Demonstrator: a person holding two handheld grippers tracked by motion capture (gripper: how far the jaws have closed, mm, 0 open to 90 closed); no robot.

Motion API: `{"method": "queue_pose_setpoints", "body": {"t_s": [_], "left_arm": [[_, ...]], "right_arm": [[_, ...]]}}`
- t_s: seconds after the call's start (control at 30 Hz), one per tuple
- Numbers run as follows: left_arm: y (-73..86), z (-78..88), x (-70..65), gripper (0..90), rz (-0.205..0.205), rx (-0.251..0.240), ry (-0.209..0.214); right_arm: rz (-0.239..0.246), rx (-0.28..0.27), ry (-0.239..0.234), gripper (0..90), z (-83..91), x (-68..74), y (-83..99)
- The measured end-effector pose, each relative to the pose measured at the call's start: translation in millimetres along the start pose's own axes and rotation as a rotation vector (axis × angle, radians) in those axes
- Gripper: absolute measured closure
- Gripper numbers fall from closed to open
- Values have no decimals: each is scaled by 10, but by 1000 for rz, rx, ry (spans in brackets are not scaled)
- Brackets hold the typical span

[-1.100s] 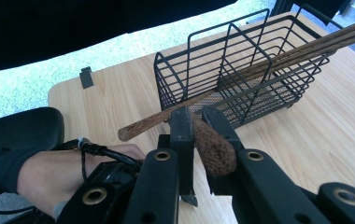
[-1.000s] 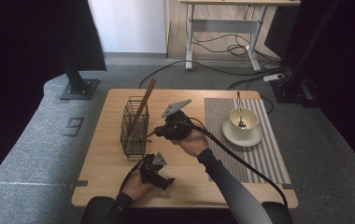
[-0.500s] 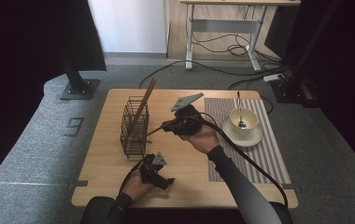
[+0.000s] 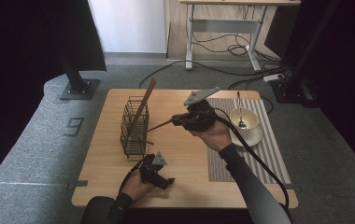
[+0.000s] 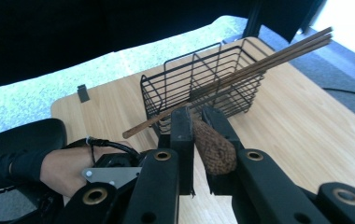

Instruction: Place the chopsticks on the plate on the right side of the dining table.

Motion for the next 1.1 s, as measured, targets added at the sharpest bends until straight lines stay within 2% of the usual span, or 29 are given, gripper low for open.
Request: {"method": "queue_pose_setpoints", "body": {"t_s": [0.27, 0.53, 0.57, 0.67, 0.9, 1.1], "left_arm": [[0, -1, 1, 0, 0, -2, 2], [-7, 3, 1, 0, 8, 0, -3], [-9, 7, 2, 14, 9, 0, -6], [-22, 26, 9, 17, 17, -8, -12], [-75, 91, 7, 28, 37, -43, -5], [-126, 153, -19, 17, 26, -76, 23]], "right_arm": [[-16, -20, 39, 827, 250, -77, 59], [-33, -19, 67, 827, 415, -131, 269], [-38, -16, 71, 827, 453, -136, 338], [-43, -16, 74, 827, 478, -135, 392], [-54, -10, 76, 827, 551, -89, 661], [-57, -3, 61, 827, 536, -3, 866]]}}
Point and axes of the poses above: each handheld gripper's, and its own axes: z roughly backward along the jaws, y roughly out of its underside, x roughly to its left, the point moved 6 cm from there along -z, roughly forward along the jaws, and after that the axes turned 4 degrees about -x, right-handed, at the moved point
